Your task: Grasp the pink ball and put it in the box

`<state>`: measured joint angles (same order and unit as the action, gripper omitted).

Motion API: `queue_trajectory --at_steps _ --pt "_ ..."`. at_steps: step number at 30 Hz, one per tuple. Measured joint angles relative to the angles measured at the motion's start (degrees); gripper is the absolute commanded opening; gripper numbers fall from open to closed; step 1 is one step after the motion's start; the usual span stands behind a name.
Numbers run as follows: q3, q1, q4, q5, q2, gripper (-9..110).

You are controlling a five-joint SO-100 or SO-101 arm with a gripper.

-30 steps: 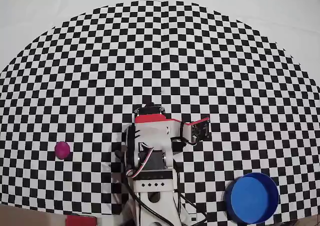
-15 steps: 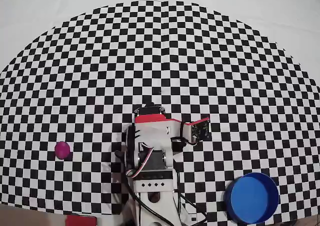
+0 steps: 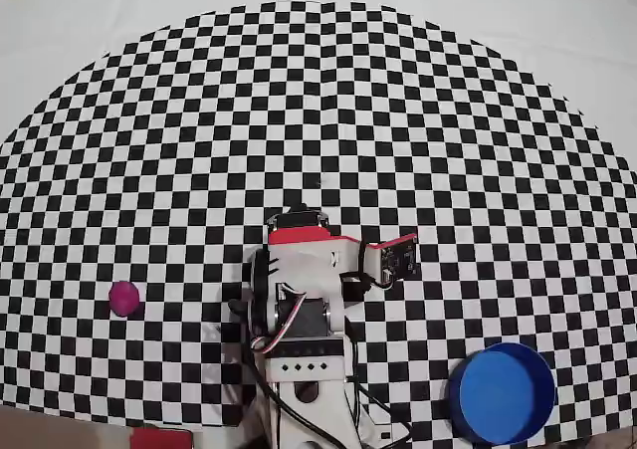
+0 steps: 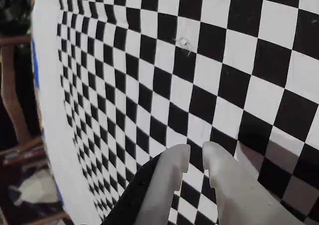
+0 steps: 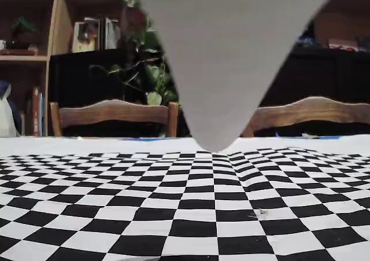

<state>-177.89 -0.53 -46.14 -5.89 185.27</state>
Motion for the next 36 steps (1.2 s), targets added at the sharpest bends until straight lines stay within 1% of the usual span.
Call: queue_trajectory --at_steps 29,35,36 --pt "0.0 0.0 0.0 0.1 0.0 0" --pt "0.0 0.0 0.0 0.1 0.0 1" --pt "0.0 0.0 0.0 0.1 0.0 2"
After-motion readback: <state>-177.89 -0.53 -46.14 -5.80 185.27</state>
